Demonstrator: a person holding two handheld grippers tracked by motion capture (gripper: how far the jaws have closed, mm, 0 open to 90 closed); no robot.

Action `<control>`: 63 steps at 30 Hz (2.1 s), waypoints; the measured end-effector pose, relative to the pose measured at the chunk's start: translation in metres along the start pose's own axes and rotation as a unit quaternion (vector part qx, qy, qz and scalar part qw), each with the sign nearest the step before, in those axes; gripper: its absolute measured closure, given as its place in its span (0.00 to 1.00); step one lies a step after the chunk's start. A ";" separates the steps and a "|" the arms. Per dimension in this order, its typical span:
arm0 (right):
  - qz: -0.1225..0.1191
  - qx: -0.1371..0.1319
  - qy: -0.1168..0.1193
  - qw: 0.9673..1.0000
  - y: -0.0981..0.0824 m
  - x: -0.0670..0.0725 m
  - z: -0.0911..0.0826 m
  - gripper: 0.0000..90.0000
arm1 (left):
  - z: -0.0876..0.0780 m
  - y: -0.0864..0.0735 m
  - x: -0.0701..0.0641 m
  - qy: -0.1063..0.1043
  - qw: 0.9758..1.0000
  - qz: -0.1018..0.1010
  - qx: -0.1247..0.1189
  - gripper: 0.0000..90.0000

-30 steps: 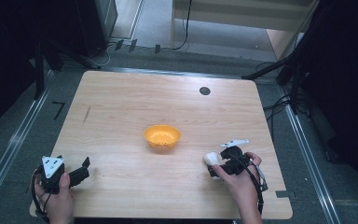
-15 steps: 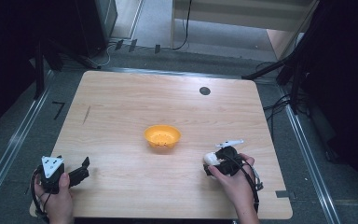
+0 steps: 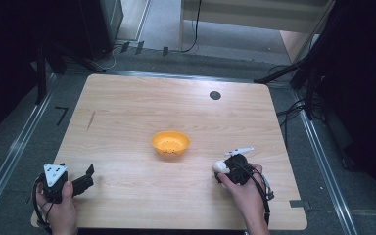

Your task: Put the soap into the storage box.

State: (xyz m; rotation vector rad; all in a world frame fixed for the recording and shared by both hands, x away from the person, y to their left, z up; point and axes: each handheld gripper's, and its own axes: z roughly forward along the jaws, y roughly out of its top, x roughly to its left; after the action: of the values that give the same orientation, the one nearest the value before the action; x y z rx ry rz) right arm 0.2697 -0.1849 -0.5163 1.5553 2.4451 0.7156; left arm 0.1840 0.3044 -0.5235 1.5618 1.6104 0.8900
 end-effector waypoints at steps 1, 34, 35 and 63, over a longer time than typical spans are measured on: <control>-0.003 -0.001 -0.002 1.000 0.000 0.000 0.000 0.46 | 0.000 0.000 0.000 0.000 1.000 0.000 0.000 0.09; -0.076 -0.023 -0.003 0.997 -0.008 0.000 0.000 0.55 | 0.000 0.000 -0.001 -0.001 1.000 0.005 -0.003 0.09; -0.077 -0.025 -0.002 0.997 -0.008 0.000 0.000 0.55 | 0.000 0.000 -0.001 -0.001 1.000 0.006 -0.003 0.09; -0.125 -0.033 -0.002 0.992 -0.008 0.001 -0.011 0.56 | 0.000 0.000 -0.001 -0.008 1.000 0.012 -0.001 0.09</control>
State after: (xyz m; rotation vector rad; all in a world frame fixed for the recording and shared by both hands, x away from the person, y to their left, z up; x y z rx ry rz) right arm 0.2589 -0.1900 -0.5108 1.1973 2.5227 0.7367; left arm 0.1835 0.3033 -0.5234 1.5858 1.5814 0.8890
